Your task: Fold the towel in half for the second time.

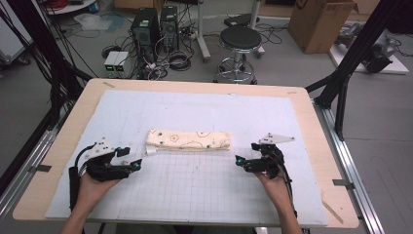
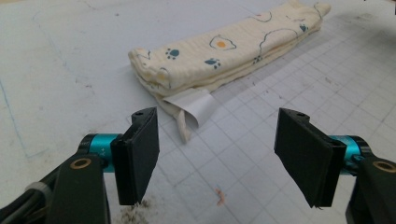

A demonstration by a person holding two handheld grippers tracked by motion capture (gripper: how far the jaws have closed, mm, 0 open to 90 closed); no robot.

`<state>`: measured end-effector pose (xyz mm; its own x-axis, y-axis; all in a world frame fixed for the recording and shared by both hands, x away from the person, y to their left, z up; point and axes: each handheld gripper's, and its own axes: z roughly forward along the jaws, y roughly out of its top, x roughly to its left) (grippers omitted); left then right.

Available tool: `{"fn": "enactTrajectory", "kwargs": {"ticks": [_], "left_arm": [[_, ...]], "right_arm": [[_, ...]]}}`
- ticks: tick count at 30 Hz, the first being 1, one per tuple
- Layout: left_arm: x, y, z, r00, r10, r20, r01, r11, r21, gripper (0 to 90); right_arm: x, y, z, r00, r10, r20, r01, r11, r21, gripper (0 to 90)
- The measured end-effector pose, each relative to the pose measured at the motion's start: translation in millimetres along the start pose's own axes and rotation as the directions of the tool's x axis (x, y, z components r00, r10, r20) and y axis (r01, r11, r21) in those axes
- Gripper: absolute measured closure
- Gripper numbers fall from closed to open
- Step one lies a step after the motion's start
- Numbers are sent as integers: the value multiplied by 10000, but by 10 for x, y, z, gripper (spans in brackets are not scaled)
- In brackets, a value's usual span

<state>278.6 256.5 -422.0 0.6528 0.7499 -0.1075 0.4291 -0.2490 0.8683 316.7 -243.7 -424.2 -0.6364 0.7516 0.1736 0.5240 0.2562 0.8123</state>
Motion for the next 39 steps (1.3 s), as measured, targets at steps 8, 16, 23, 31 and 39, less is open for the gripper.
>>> {"fn": "enactTrajectory", "kwargs": {"ticks": [8,16,23,31,39], "left_arm": [[-38,-70,-104,9996,180,-222,-182,9998,-76,295],[-58,-137,-199,9986,175,-499,-181,9998,-101,281],[-83,-202,-278,9974,240,-679,-248,9996,-117,270],[-105,-251,-346,9969,172,-762,-187,9996,-190,262],[-174,-285,-391,9958,419,-809,-430,9990,-126,262]], "right_arm": [[7,-151,-200,9995,177,248,-165,9987,-476,127],[31,-223,-312,9998,11,221,3,9978,-658,125],[47,-282,-367,9997,-24,251,41,9978,-660,123],[97,-351,-436,9992,-193,356,213,9982,-560,122],[107,-432,-520,9991,-93,424,118,9982,-590,122]]}}
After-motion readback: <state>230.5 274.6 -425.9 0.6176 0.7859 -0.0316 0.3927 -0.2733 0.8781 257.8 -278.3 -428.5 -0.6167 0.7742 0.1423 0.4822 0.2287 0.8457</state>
